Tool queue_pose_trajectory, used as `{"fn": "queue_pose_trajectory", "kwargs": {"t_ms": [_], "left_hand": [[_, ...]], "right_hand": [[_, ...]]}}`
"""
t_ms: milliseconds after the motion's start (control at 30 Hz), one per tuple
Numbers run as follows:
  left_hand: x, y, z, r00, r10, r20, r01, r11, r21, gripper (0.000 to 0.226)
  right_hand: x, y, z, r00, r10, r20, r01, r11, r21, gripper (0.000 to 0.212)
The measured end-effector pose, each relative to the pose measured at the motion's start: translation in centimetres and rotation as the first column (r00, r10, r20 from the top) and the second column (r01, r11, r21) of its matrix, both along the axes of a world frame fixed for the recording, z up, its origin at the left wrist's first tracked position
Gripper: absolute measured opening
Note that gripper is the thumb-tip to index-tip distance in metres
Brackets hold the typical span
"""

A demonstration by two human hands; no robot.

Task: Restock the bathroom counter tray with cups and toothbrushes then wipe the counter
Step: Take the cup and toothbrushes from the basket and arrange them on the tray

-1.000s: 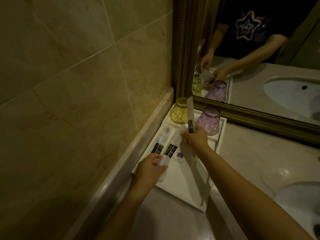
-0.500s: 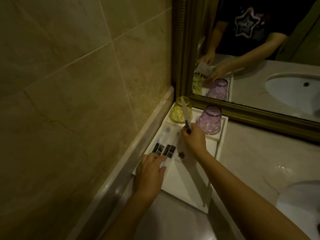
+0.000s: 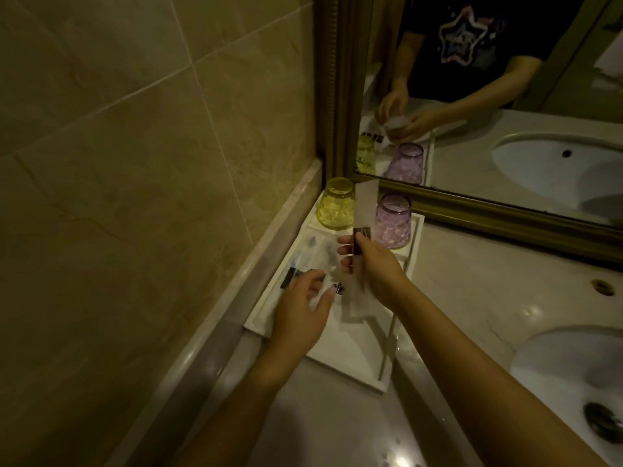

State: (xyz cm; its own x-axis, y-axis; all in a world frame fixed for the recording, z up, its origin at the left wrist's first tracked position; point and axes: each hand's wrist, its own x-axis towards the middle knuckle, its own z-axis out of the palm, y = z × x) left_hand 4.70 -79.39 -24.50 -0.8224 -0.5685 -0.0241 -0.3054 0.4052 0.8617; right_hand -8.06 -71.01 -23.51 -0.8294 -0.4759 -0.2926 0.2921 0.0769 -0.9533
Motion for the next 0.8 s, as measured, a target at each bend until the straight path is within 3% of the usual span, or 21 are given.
{"fn": "queue_pose_trajectory", "kwargs": {"t_ms": [67, 133, 200, 267, 367, 467, 600, 800], "left_hand": [[-0.5, 1.4, 1.1, 0.997, -0.05, 0.062, 0.025, 0.934, 0.355, 0.032], [-0.5, 2.3, 1.3, 0.991, -0.097, 0.096, 0.028, 0.832, 0.555, 0.027], [0.0, 2.6, 1.2, 0.987, -0.12, 0.103, 0.03, 0.78, 0.625, 0.016], [0.7, 2.6, 0.8, 0.987, -0.122, 0.105, 0.032, 0.787, 0.615, 0.014], [2.0, 2.3, 0.2, 0.986, -0.104, 0.128, 0.023, 0.854, 0.519, 0.019], [3.0, 1.9, -0.1, 0.983, -0.075, 0.17, 0.005, 0.925, 0.38, 0.019], [3.2, 1.4, -0.3, 0.98, -0.015, 0.197, 0.014, 1.0, 0.009, 0.02], [2.9, 1.1, -1.8, 0.958, -0.039, 0.283, 0.148, 0.914, -0.378, 0.032]], "right_hand": [[0.4, 1.0, 0.2, 0.998, 0.064, -0.011, -0.064, 0.998, 0.009, 0.043], [0.9, 2.0, 0.2, 0.99, 0.134, -0.034, -0.134, 0.991, 0.012, 0.044], [1.1, 2.8, 0.1, 0.983, 0.181, -0.036, -0.179, 0.983, 0.047, 0.039], [1.0, 3.3, 0.0, 0.991, 0.13, 0.004, -0.13, 0.991, 0.035, 0.035], [0.2, 3.7, 0.1, 0.99, -0.089, 0.106, 0.095, 0.994, -0.046, 0.027], [-0.7, 3.8, -0.3, 0.981, -0.187, -0.047, 0.191, 0.977, 0.097, 0.028], [-1.0, 2.6, -1.5, 0.962, -0.121, -0.247, 0.191, 0.941, 0.281, 0.035], [-1.2, 0.7, -3.2, 0.896, 0.056, -0.441, 0.155, 0.891, 0.427, 0.051]]}}
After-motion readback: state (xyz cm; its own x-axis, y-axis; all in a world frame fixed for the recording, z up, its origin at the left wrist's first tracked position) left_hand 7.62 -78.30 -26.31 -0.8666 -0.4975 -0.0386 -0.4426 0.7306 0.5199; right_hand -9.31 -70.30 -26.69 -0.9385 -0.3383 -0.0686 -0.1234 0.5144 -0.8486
